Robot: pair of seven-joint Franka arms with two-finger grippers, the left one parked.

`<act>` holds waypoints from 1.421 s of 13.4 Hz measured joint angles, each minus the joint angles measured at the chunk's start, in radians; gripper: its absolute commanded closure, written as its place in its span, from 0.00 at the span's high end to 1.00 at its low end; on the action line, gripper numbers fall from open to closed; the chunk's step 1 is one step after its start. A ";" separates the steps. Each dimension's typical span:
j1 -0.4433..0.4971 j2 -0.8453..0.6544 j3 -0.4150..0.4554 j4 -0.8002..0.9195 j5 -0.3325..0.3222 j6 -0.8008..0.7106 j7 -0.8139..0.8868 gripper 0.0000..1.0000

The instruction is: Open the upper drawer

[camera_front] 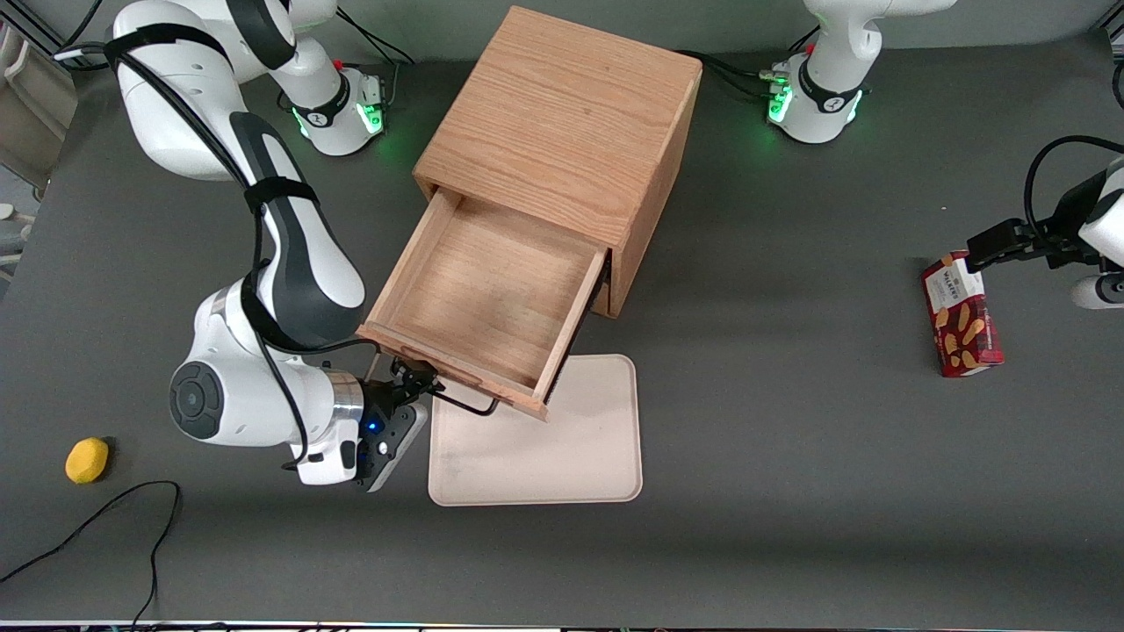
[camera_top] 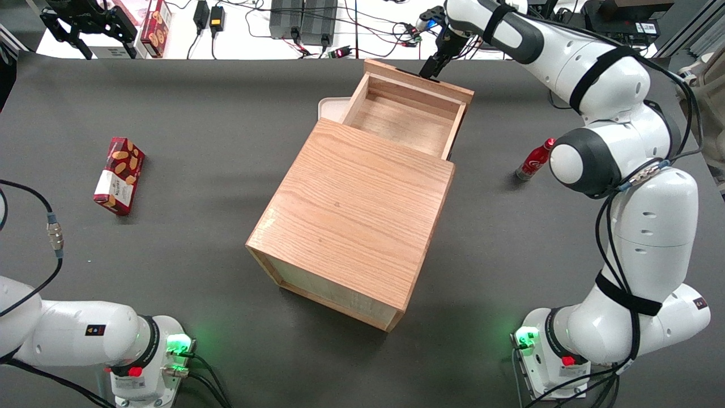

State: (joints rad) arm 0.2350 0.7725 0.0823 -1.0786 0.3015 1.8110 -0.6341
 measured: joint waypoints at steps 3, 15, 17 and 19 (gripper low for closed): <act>-0.013 0.003 0.001 0.000 0.001 0.013 0.000 1.00; -0.021 0.004 0.002 0.004 0.040 0.014 0.007 1.00; -0.022 0.004 0.002 0.012 0.046 0.014 0.009 1.00; -0.022 0.004 0.002 0.026 0.048 0.013 0.010 1.00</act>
State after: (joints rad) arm 0.2130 0.7761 0.0845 -1.0525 0.3496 1.8242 -0.6242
